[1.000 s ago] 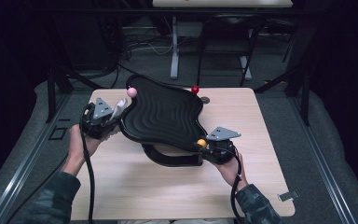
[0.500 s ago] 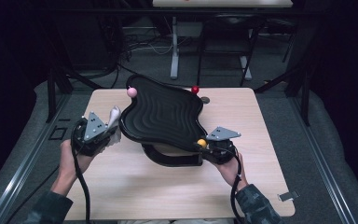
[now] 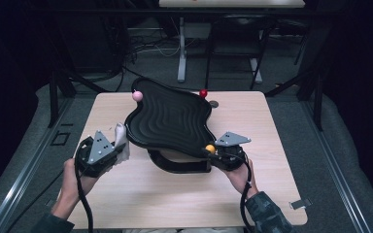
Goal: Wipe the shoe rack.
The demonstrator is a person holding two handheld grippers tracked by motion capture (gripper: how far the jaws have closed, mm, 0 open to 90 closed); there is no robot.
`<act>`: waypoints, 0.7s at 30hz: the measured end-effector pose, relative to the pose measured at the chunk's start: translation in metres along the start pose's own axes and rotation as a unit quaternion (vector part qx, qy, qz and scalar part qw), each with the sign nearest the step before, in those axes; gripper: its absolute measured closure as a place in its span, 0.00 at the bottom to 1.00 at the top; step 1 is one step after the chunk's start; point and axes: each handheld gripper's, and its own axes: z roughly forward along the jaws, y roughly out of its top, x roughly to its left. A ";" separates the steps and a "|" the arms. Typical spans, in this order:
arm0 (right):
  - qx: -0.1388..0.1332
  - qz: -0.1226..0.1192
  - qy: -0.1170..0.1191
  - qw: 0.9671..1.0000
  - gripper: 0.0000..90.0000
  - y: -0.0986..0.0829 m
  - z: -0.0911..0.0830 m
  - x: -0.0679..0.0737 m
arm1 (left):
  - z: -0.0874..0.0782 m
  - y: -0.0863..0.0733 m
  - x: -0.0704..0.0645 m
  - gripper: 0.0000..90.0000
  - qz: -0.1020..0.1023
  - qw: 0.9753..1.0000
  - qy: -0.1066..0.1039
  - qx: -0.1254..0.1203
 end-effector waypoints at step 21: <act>0.012 -0.006 0.007 1.000 0.66 0.002 -0.001 -0.003 | 0.031 -0.055 -0.015 0.90 -0.102 0.993 -0.011 0.057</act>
